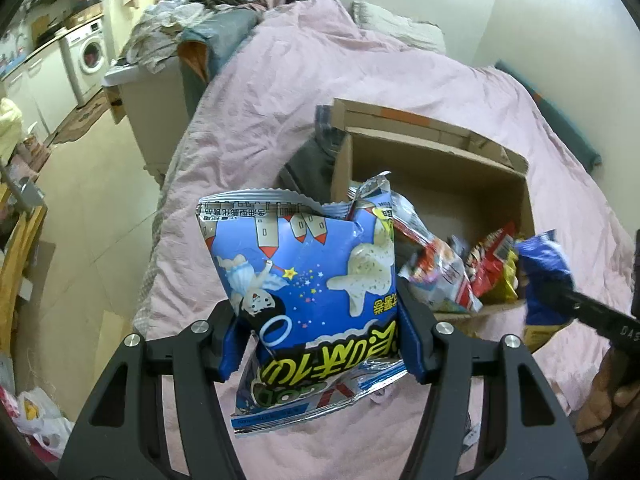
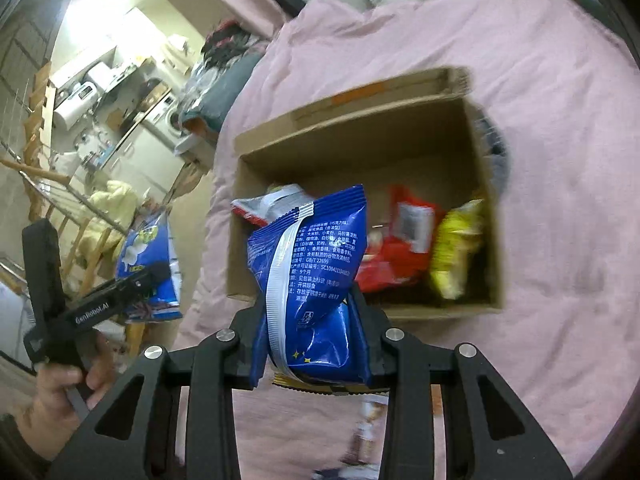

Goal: Organize snacks
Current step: 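Lower the blue striped bag into the box and open the right tool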

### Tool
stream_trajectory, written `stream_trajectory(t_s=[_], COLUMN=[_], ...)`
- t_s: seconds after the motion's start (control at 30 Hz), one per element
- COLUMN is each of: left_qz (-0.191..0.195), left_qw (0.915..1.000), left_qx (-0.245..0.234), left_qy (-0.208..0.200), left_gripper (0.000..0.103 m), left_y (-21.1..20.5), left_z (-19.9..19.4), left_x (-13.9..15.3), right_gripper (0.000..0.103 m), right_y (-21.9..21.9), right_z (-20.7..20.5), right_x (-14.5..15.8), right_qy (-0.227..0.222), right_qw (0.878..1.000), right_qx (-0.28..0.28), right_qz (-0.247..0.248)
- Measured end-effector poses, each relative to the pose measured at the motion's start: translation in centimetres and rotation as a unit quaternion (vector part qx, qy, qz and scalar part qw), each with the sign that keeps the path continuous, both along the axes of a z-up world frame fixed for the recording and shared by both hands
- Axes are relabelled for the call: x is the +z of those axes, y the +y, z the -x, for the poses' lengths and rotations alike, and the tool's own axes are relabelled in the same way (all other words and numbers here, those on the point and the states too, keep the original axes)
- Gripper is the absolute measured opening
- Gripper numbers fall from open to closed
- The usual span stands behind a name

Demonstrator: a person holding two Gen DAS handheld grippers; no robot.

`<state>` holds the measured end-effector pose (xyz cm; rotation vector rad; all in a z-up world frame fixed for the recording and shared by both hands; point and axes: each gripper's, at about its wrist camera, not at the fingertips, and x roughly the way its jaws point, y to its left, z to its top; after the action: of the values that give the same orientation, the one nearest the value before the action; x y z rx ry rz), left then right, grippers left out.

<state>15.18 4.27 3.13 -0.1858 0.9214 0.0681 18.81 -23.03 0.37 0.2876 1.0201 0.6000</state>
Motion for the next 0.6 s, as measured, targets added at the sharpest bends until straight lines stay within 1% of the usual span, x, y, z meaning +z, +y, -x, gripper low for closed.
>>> stream_trajectory(t_s=[0.1, 0.17, 0.23, 0.27, 0.33, 0.4, 0.47, 0.53, 0.6], left_qz=[0.004, 0.02, 0.03, 0.032, 0.041, 0.054, 0.064, 0.076, 0.084], left_qw=[0.9998, 0.9994, 0.999, 0.9988, 0.9982, 0.9976, 0.997, 0.9962, 0.9956], left_qx=[0.018, 0.026, 0.032, 0.037, 0.043, 0.044, 0.043, 0.042, 0.04], left_qy=[0.002, 0.008, 0.007, 0.005, 0.002, 0.003, 0.006, 0.008, 0.009], left_gripper=[0.059, 0.059, 0.059, 0.059, 0.059, 0.059, 0.059, 0.059, 0.059], left_y=[0.8, 1.5, 2.2, 2.5, 3.1, 3.6, 3.9, 4.2, 4.3], left_z=[0.0, 0.0, 0.2, 0.2, 0.4, 0.6, 0.6, 0.6, 0.5], left_x=[-0.3, -0.3, -0.1, 0.2, 0.4, 0.5, 0.6, 0.6, 0.7], right_gripper=[0.036, 0.036, 0.036, 0.036, 0.036, 0.034, 0.033, 0.032, 0.032], right_y=[4.4, 7.2, 9.6, 10.5, 12.3, 13.3, 14.1, 14.6, 14.7], right_z=[-1.6, -2.8, -4.2, -4.7, -5.8, -6.7, -7.4, -8.1, -8.7], right_x=[-0.8, -1.7, -3.1, -3.7, -5.1, -5.9, -6.2, -7.0, -8.0], right_qy=[0.012, 0.022, 0.041, 0.048, 0.053, 0.058, 0.051, 0.063, 0.074], right_qw=[0.999, 0.999, 0.998, 0.997, 0.996, 0.995, 0.993, 0.992, 0.988], right_qx=[0.031, 0.045, 0.052, 0.054, 0.053, 0.052, 0.047, 0.05, 0.039], right_qz=[0.004, 0.013, 0.018, 0.024, 0.056, 0.067, 0.091, 0.1, 0.127])
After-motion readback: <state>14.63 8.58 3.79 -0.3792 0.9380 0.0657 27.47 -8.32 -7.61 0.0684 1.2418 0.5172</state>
